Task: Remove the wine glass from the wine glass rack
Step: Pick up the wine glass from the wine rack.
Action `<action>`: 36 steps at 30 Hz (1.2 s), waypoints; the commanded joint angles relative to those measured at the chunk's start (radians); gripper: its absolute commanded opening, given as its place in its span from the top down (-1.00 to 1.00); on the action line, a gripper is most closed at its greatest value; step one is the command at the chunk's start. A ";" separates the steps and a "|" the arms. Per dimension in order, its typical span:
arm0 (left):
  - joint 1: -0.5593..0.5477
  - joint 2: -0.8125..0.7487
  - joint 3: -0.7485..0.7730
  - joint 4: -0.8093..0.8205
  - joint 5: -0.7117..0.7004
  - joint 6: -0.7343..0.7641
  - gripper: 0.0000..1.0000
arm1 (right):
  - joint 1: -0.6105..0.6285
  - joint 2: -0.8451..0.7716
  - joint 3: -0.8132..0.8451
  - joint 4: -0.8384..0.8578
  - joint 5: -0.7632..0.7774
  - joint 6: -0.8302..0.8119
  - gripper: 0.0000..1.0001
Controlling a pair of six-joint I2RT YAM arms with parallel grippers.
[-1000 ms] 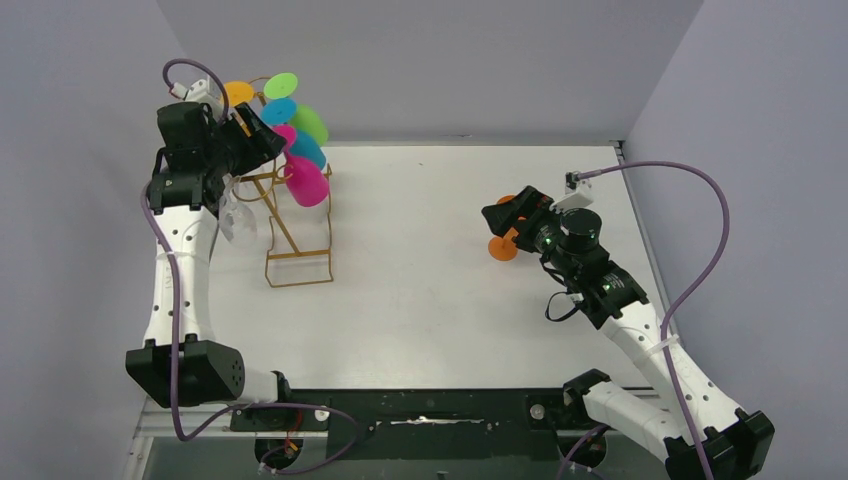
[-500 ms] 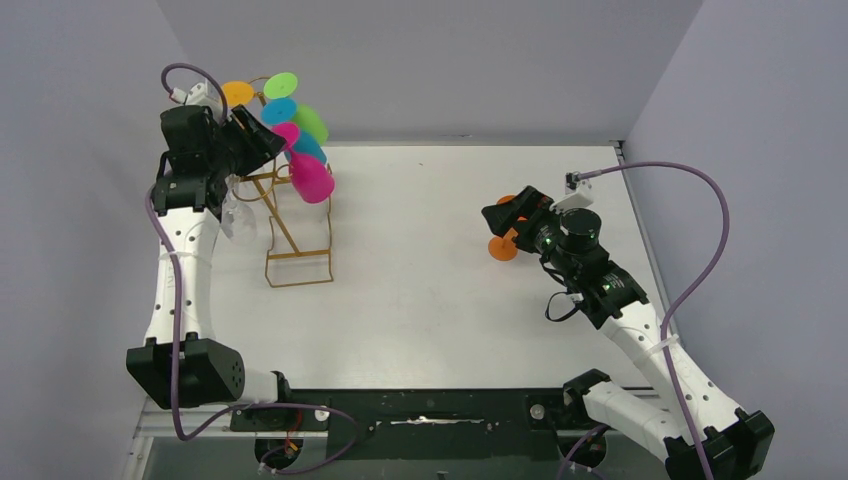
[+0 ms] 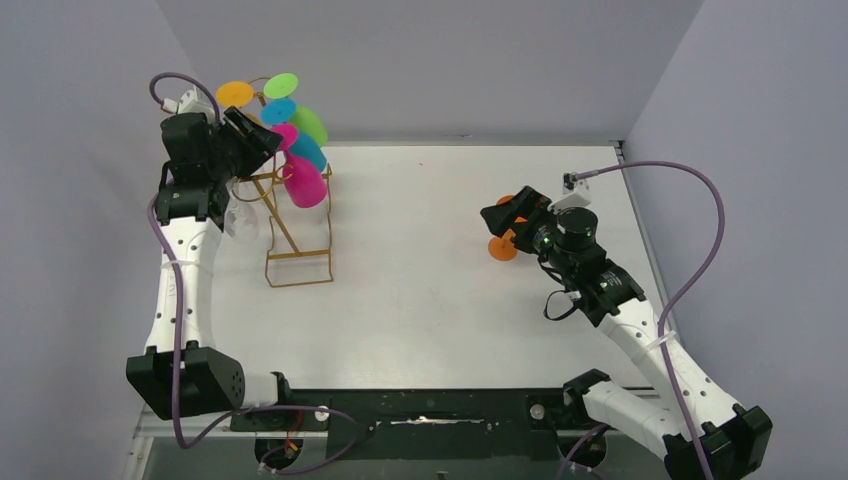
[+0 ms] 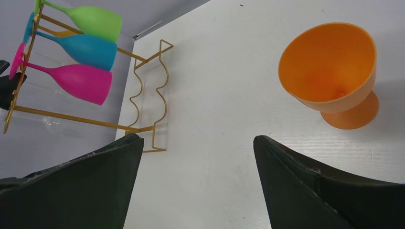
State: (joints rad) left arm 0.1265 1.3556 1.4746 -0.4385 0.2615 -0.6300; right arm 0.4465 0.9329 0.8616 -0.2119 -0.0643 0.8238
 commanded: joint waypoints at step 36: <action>0.006 -0.133 -0.161 0.197 -0.036 -0.230 0.79 | 0.006 0.027 0.051 0.021 -0.008 0.025 -0.78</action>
State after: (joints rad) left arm 0.1280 1.2480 1.3140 -0.2943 0.2134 -0.8349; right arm 0.4465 0.9554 0.8715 -0.2256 -0.0689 0.8429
